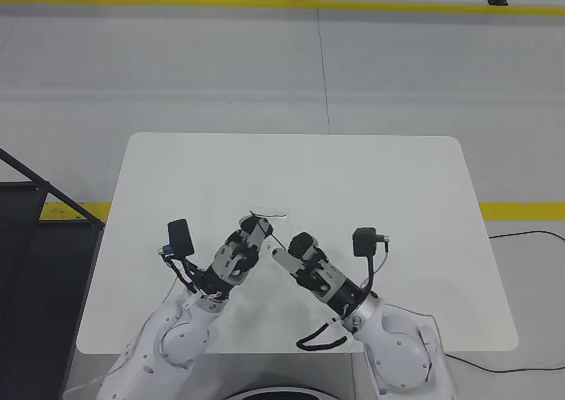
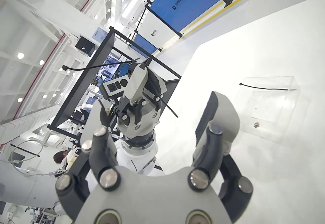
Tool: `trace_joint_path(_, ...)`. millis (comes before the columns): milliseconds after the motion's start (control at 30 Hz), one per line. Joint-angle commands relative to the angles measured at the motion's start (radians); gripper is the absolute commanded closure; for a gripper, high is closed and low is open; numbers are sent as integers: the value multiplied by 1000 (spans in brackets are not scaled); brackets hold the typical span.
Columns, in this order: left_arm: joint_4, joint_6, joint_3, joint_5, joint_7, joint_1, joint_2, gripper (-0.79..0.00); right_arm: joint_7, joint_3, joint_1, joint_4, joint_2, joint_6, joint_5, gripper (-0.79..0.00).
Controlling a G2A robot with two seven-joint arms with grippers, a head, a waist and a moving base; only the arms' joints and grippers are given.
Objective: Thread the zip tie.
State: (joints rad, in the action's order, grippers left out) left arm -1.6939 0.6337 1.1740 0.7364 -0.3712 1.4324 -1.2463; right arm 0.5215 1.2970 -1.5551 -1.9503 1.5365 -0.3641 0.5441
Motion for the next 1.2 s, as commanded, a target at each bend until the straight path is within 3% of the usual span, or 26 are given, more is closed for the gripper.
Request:
trace_joint_path(0, 0, 5, -2, -7, 9, -1, -1, 0, -3, -3, 3, 6, -3, -2, -1, -369)
trace_joint_path(267, -3, 17, -1, -13, 22, 2, -4, 0, -18, -18, 10, 14, -15, -5, 6, -252)
trace_joint_path(500, -2, 18, 3, -10, 32, 2, -6, 0, -38, -28, 14, 15, -26, 0, 1, -222)
trace_joint_path(833, -2, 27, 7, -6, 39, 4, -9, 0, -54, -38, 20, 15, -39, 10, -10, 0)
trace_joint_path(1100, 1, 31, 10, -30, 51, 4, -12, 0, -64, -43, 26, 12, -50, 14, -27, 0)
trace_joint_path(1167, 1, 33, 12, -46, 66, 4, -12, -252, -70, -41, 24, 10, -53, 8, -41, 0)
